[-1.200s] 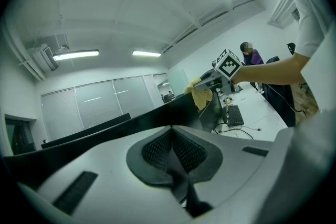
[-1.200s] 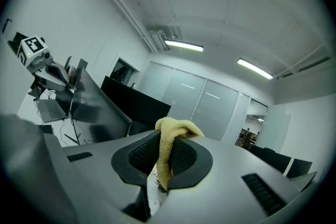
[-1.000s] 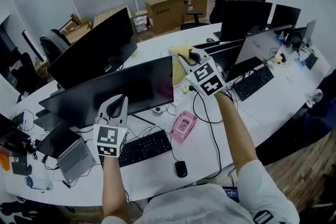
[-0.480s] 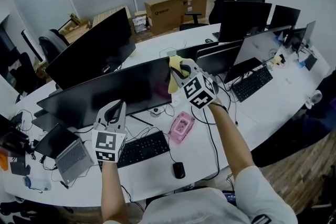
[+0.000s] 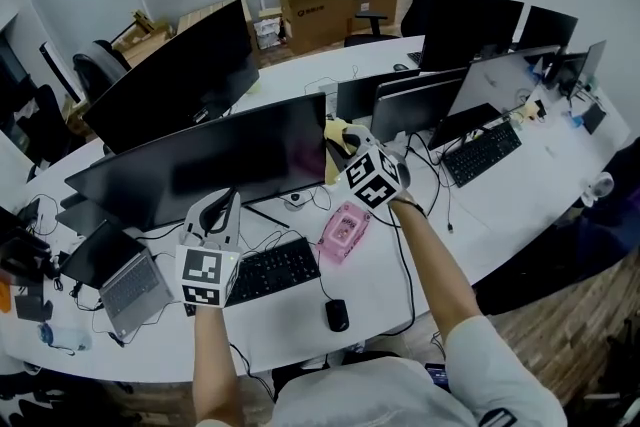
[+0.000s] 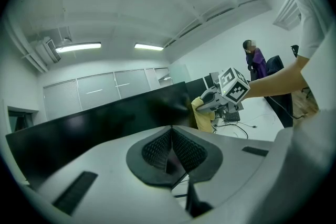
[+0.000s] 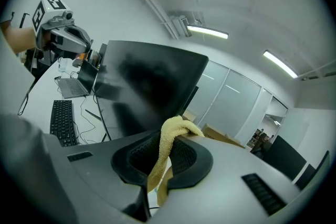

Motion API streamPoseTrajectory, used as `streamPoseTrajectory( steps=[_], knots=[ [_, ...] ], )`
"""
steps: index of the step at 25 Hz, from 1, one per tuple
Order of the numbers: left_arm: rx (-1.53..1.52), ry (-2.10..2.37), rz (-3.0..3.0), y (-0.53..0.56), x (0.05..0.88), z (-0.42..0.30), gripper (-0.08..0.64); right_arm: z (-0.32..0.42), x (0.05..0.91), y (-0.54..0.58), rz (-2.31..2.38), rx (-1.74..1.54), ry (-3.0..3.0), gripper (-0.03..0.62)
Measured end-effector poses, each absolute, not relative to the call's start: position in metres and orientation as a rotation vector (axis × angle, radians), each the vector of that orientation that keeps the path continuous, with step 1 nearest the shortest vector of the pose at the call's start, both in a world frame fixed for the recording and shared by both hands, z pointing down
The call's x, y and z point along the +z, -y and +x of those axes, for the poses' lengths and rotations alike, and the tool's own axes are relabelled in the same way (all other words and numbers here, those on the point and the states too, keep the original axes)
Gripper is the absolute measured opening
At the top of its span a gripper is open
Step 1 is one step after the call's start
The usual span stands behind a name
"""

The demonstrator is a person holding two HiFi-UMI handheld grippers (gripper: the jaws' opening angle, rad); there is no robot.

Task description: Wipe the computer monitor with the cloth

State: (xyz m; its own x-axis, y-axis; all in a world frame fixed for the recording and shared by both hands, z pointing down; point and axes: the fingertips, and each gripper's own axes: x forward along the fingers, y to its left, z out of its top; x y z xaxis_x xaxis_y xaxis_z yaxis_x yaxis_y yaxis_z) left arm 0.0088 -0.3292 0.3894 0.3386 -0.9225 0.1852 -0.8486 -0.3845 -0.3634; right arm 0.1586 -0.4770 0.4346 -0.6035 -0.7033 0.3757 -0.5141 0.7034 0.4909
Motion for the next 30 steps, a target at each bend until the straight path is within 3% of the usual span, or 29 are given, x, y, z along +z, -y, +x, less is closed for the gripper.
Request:
streamPoseTrajectory(
  steps=[30],
  knots=[
    [-0.694, -1.736, -2.487, 0.33, 0.492, -0.032, 0.02, 0.156, 0.614, 0.502, 0.875, -0.155, 2.295, 0.055]
  ],
)
